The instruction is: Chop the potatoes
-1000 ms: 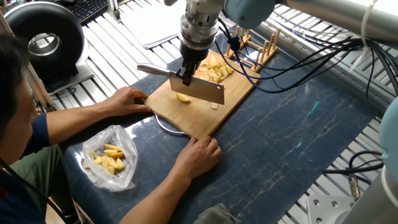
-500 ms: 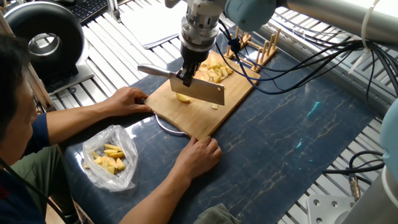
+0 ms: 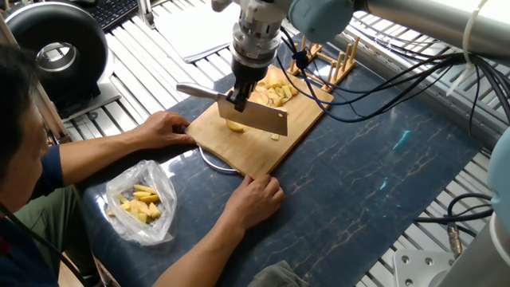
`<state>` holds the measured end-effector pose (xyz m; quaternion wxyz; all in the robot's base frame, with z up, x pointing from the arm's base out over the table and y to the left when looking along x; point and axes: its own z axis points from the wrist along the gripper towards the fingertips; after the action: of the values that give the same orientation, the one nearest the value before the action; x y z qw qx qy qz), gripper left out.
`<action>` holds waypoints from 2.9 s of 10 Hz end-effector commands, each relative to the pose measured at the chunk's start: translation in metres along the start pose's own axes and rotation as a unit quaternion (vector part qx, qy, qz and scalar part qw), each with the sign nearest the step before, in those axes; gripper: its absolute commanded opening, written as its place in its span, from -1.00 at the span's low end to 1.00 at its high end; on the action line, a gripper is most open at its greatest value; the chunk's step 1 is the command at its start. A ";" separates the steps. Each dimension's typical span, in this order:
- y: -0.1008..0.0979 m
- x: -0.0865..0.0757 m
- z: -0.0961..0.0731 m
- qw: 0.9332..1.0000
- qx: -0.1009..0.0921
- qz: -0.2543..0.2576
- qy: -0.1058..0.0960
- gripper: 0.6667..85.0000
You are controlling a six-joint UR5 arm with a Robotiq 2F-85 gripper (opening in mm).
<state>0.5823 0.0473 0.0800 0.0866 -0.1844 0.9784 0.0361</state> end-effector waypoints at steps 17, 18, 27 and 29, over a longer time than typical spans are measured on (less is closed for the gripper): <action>-0.003 -0.017 -0.028 1.000 -0.019 0.004 -0.020 -0.99; 0.000 -0.017 -0.025 1.000 -0.018 0.006 -0.022 -0.99; 0.004 -0.009 -0.005 1.000 -0.007 0.005 -0.027 -0.99; 0.004 -0.005 -0.006 1.000 -0.008 0.004 -0.027 -0.99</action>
<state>0.5872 0.0518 0.0866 0.1087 -0.1831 0.9761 0.0443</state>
